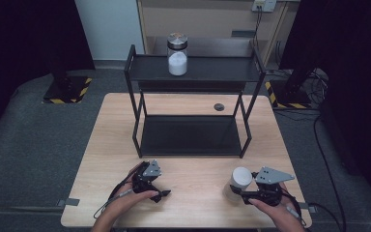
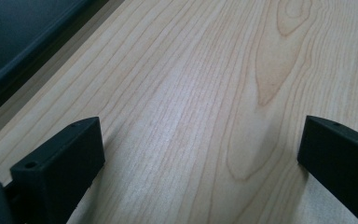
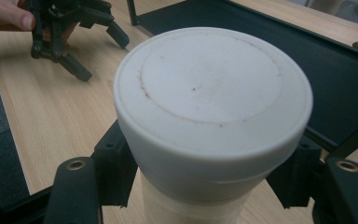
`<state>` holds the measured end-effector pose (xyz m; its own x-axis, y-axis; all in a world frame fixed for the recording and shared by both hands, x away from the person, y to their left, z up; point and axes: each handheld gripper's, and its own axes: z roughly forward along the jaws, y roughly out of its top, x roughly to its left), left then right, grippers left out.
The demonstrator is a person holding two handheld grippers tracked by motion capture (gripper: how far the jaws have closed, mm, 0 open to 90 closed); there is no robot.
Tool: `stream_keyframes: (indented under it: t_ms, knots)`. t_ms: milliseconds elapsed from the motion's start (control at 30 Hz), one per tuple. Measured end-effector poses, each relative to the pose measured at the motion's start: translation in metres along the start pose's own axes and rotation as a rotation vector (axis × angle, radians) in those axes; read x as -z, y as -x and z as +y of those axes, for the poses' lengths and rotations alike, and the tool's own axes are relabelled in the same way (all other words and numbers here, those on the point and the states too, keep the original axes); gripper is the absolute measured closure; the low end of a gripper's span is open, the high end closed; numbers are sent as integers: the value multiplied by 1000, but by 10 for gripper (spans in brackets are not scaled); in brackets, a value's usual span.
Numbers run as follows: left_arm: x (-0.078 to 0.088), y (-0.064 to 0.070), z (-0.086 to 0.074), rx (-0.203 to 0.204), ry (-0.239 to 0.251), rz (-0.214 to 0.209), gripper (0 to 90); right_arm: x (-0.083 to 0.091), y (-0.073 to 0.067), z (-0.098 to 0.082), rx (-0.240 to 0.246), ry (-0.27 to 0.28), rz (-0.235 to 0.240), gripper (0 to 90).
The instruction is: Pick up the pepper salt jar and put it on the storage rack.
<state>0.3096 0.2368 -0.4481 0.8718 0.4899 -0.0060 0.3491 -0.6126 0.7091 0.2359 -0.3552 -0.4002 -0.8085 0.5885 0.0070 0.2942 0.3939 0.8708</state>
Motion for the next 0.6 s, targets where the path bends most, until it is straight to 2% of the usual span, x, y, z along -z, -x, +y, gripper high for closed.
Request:
stream_keyframes:
  t_ms: [300, 600]
  knots:
    - [0, 0, 0, -1, 0, 0, 0, 7, 5, 6, -5, 10, 8, 362]
    - [0, 0, 0, 0, 0, 0, 0, 12, 10, 23, 9, 14, 14, 361]
